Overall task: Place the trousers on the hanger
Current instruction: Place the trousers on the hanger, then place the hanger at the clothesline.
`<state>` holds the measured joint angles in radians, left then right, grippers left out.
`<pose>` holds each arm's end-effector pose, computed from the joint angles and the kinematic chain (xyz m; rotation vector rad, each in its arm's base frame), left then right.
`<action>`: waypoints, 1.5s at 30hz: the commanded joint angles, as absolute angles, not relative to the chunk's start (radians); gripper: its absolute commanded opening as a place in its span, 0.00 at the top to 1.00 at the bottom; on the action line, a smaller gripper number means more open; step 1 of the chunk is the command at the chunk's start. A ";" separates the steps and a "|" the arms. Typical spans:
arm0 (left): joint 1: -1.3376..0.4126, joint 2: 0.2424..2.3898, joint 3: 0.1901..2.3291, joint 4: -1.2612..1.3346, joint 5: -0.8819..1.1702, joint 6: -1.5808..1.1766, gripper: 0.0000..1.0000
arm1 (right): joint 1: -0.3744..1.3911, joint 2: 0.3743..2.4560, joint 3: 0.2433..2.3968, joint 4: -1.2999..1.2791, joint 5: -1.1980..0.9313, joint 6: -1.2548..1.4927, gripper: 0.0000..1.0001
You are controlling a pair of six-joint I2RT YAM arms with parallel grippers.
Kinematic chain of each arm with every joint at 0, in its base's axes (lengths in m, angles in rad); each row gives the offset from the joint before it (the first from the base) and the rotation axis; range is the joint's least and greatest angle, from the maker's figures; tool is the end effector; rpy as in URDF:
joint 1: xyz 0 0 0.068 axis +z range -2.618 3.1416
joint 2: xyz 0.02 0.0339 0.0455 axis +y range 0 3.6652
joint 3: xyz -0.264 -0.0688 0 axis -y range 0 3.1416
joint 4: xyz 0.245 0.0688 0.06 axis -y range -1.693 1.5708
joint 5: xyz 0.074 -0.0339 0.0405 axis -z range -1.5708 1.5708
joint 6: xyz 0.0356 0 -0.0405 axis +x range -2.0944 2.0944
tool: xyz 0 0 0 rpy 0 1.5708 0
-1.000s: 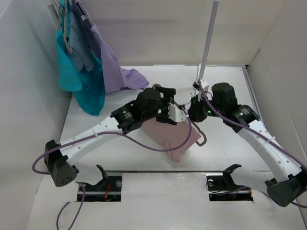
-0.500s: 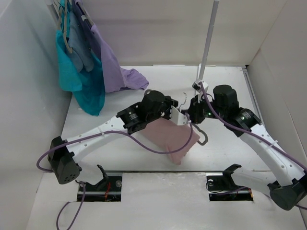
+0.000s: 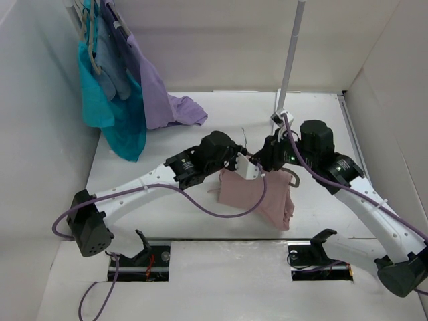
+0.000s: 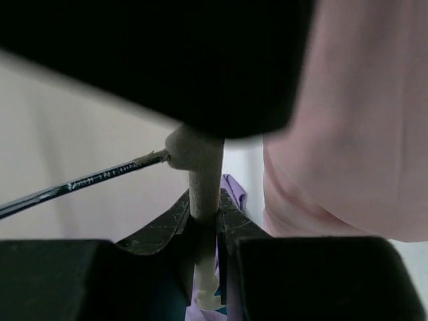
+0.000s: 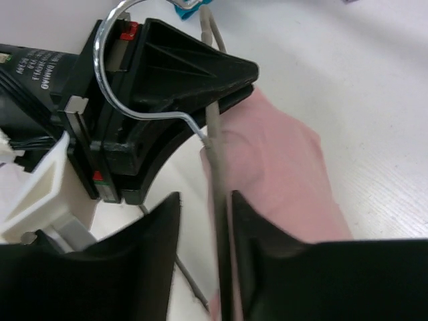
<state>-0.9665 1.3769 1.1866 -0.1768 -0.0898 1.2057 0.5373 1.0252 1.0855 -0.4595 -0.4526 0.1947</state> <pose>0.1863 -0.2642 0.3458 1.6915 0.9585 0.2459 0.1824 0.1268 0.3726 -0.6485 1.9382 0.9141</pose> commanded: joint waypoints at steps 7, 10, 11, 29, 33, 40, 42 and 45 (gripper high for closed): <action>-0.959 1.324 1.232 -0.061 -0.098 1.198 1.00 | 0.587 0.997 1.259 -0.416 -0.344 0.235 0.49; -0.959 1.324 1.232 -0.071 -0.098 1.198 1.00 | 0.623 1.006 1.273 -0.431 -0.260 0.244 0.49; -0.959 1.324 1.232 -0.071 -0.098 1.198 1.00 | 0.635 1.006 1.288 -0.440 -0.224 0.244 0.49; -0.968 1.324 1.250 -0.123 -0.071 1.189 1.00 | 0.687 1.158 1.402 -0.334 -0.147 0.293 0.43; -0.968 1.324 1.250 -0.123 -0.071 1.180 1.00 | 0.687 1.190 1.424 -0.354 -0.081 0.293 0.58; -0.968 1.315 1.250 -0.132 -0.071 1.170 1.00 | 0.687 1.213 1.456 -0.402 -0.107 0.244 0.84; -0.968 1.315 1.250 -0.132 -0.071 1.170 1.00 | 0.687 1.213 1.456 -0.402 -0.165 0.210 0.90; -0.968 1.315 1.250 -0.132 -0.071 1.170 1.00 | 0.675 1.204 1.445 -0.391 -0.219 0.169 0.96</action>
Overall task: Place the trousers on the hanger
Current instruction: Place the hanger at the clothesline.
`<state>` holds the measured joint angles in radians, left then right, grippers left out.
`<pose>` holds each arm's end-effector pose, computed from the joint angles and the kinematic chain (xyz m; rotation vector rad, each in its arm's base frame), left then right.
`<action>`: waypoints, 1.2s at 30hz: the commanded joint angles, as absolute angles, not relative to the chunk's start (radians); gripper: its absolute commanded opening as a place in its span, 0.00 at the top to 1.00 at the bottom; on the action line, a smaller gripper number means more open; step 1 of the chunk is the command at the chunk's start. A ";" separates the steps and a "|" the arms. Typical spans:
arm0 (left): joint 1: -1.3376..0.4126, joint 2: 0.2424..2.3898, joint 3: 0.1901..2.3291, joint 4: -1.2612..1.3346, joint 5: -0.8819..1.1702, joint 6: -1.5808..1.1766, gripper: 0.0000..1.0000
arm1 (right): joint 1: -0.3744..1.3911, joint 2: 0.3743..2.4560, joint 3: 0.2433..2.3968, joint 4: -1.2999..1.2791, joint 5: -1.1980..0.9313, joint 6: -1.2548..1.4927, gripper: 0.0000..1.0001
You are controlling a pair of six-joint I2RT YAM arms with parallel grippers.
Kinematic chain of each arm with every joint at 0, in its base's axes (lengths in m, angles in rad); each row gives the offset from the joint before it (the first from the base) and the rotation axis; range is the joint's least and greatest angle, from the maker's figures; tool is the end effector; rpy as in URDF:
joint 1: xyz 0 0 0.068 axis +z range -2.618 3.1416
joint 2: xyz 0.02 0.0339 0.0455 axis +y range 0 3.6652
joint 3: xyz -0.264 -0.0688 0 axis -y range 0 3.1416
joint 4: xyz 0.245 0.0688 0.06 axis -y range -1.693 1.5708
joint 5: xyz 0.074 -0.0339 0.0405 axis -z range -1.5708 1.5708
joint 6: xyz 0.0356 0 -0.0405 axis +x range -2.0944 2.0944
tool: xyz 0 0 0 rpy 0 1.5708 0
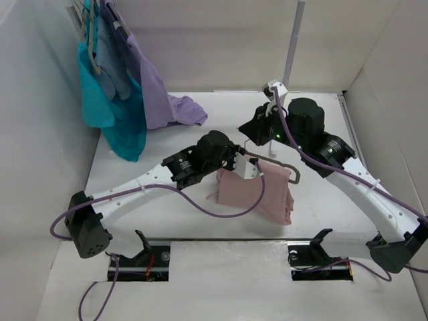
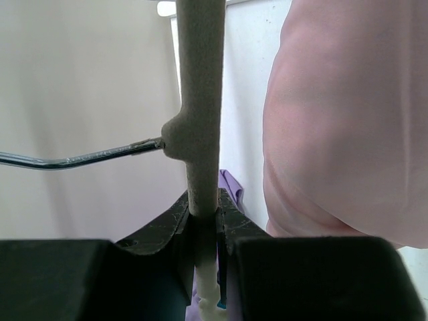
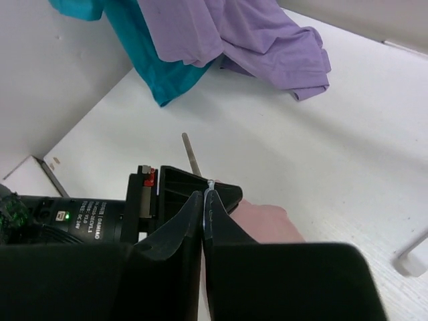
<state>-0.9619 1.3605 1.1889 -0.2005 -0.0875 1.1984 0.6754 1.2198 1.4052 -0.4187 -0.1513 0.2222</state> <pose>0.1847 -0.2595 0.3492 1.6909 0.9694 0.2417 0.2036 0.1700 0.4403 -0.5283 1.7938 0.7675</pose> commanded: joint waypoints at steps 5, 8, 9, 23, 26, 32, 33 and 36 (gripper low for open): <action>-0.968 1.315 1.250 -0.141 -0.071 1.160 1.00 | 0.655 1.204 1.468 -0.488 -0.229 0.150 0.46; -0.968 1.305 1.250 -0.141 -0.071 1.151 1.00 | 0.609 1.142 1.459 -0.547 -0.212 0.124 0.38; -0.968 1.305 1.250 -0.141 -0.071 1.150 1.00 | 0.589 1.128 1.459 -0.572 -0.212 0.115 0.36; -0.968 1.256 1.230 -0.152 -0.071 1.132 1.00 | 0.528 1.109 1.399 -0.916 -0.379 0.015 0.31; -0.968 1.265 1.230 -0.152 -0.071 1.132 1.00 | 0.548 1.120 1.390 -0.916 -0.370 0.015 0.33; -0.968 1.275 1.241 -0.152 -0.091 1.132 1.00 | 0.575 1.141 1.370 -0.916 -0.328 0.014 0.52; -0.968 1.275 1.241 -0.152 -0.091 1.132 1.00 | 0.575 1.141 1.370 -0.905 -0.328 0.014 0.59; -0.968 1.284 1.250 -0.152 -0.091 1.132 1.00 | 0.575 1.129 1.358 -0.856 -0.302 0.041 0.94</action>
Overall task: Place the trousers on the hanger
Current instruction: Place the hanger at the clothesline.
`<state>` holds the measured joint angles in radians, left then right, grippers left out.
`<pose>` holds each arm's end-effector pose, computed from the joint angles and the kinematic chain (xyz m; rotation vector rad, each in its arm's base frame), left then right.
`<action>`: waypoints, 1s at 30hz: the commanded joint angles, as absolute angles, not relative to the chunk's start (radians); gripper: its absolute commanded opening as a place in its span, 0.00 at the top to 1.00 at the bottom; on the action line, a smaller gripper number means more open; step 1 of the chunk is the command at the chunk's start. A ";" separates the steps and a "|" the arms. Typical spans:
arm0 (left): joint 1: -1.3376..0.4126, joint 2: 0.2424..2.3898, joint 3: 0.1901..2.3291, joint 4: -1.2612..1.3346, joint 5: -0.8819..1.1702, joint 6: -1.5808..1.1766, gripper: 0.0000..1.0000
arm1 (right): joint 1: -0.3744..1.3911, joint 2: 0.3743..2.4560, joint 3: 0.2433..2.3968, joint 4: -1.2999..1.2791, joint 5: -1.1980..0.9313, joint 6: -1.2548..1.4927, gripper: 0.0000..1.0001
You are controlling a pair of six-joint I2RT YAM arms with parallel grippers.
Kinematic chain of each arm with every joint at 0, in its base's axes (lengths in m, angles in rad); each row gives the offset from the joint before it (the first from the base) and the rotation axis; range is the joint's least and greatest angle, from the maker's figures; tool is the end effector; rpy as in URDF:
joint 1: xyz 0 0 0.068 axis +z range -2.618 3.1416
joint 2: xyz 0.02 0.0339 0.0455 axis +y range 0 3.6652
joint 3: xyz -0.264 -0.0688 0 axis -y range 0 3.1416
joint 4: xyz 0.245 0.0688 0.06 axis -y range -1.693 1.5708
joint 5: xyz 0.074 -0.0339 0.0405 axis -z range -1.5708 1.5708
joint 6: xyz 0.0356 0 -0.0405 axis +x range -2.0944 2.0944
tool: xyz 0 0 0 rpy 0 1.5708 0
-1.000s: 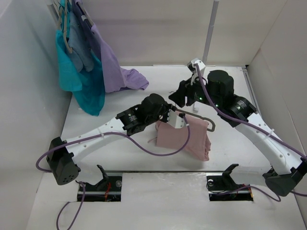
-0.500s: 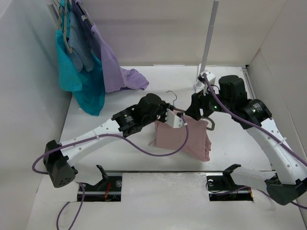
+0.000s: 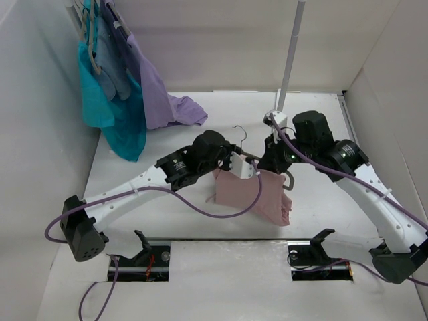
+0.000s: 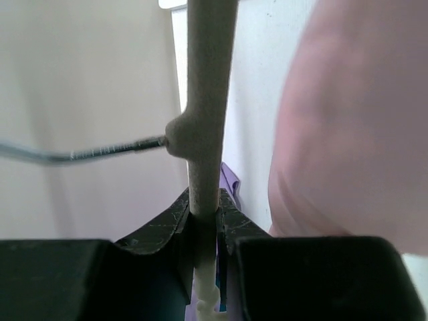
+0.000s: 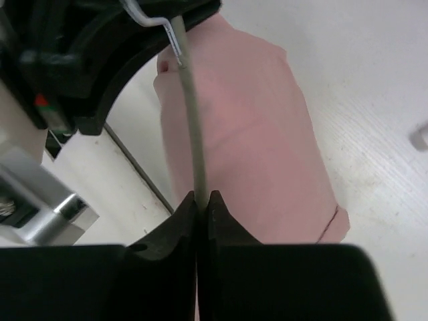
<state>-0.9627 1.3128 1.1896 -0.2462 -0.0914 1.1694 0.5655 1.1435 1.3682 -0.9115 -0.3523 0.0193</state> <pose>0.1770 -0.2487 0.3587 1.6724 0.9936 0.2259 0.1784 0.1278 0.3987 -0.8058 2.1594 0.7047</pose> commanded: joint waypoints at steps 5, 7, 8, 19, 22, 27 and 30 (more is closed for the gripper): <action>-0.968 1.284 1.250 -0.121 -0.115 1.106 0.48 | 0.575 1.100 1.335 -0.743 -0.256 0.095 1.00; -0.968 1.284 1.239 -0.106 -0.130 1.088 0.24 | 0.566 1.115 1.345 -0.723 -0.226 0.107 1.00; -0.968 1.284 1.239 -0.080 -0.159 1.051 0.03 | 0.566 1.115 1.364 -0.710 -0.203 0.107 1.00; -0.936 1.053 1.089 0.117 -0.445 0.743 0.00 | 0.518 1.434 1.859 -0.723 0.090 0.006 1.00; -0.914 1.040 1.089 -0.009 -0.457 0.622 0.00 | 0.480 1.554 2.047 -0.698 0.100 -0.021 1.00; -0.885 1.005 1.049 -0.104 -0.476 0.522 0.00 | 0.446 1.716 2.322 -0.596 0.193 -0.086 1.00; -0.865 0.979 1.017 -0.129 -0.463 0.499 0.00 | 0.425 1.779 2.387 -0.511 0.224 -0.106 1.00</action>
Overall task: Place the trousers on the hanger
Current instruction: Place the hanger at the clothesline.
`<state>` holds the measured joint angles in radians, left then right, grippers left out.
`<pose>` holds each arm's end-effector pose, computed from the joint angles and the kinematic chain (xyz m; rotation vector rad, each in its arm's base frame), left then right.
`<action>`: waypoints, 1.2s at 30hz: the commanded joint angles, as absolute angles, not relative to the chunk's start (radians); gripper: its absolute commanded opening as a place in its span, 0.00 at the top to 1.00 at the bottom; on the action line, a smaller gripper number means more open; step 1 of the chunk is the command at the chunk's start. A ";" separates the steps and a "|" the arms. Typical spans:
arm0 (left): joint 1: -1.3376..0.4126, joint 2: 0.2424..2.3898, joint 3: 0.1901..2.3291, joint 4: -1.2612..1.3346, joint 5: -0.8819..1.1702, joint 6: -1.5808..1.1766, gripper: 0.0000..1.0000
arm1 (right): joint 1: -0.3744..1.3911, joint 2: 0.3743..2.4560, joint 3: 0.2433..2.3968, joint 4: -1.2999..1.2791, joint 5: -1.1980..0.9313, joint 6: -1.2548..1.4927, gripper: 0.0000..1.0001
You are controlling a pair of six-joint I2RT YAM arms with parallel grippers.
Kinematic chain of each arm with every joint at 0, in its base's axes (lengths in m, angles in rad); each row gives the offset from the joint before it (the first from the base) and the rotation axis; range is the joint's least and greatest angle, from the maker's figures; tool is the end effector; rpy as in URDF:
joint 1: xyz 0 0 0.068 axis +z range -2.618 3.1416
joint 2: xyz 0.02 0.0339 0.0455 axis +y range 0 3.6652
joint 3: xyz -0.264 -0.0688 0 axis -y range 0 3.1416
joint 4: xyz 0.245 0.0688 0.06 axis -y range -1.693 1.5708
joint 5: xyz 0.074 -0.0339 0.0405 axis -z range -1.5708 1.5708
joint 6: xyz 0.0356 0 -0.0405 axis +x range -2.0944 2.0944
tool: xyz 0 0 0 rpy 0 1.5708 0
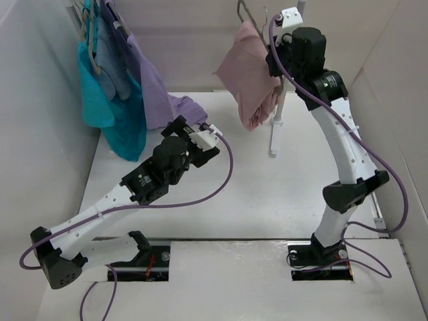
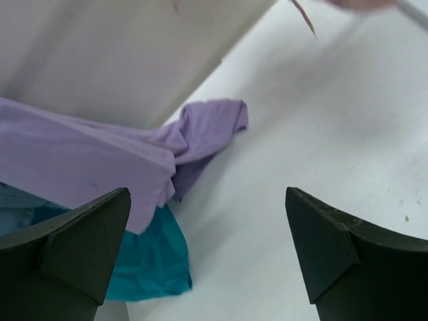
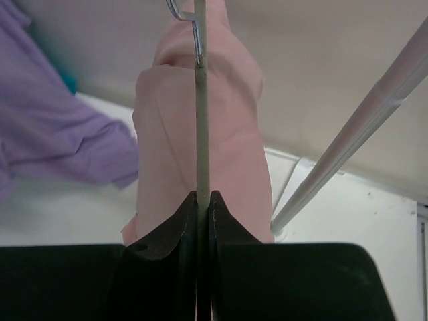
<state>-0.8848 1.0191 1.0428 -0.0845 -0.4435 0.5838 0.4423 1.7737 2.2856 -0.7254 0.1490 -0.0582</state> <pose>0.1582 -0.1691 0.3977 0.8160 1.4079 0.1303 0.3314 0.1511 0.5213 -0.3372 1.7520 0.1436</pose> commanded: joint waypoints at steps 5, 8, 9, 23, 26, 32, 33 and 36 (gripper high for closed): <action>-0.842 0.960 0.976 -0.129 -0.445 0.479 0.00 | 0.385 1.831 2.451 -0.333 0.224 -0.106 1.00; -0.831 0.940 0.954 -0.129 -0.433 0.468 0.00 | 0.359 1.862 2.476 -0.269 0.215 -0.097 1.00; -0.831 0.940 0.944 -0.129 -0.423 0.468 0.00 | 0.348 1.871 2.476 -0.256 0.215 -0.084 1.00; -0.804 0.913 0.905 -0.129 -0.405 0.468 0.00 | 0.285 2.003 2.547 -0.206 0.172 0.044 1.00; -0.804 0.904 0.905 -0.120 -0.405 0.468 0.00 | 0.264 2.003 2.523 -0.227 0.156 0.066 1.00; -0.795 0.894 0.896 -0.129 -0.387 0.459 0.00 | 0.264 1.918 2.386 -0.256 0.112 0.075 0.92; -0.795 0.894 0.896 -0.129 -0.387 0.459 0.00 | 0.264 1.904 2.366 -0.256 0.101 0.075 0.87; -0.795 0.894 0.896 -0.129 -0.387 0.459 0.00 | 0.273 1.856 2.307 -0.267 0.087 0.075 0.54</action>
<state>-0.7990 0.9195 0.9073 -0.1619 -0.3923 0.4805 0.2646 1.9499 2.3367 -0.3264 0.1200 0.0654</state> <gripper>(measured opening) 0.997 0.396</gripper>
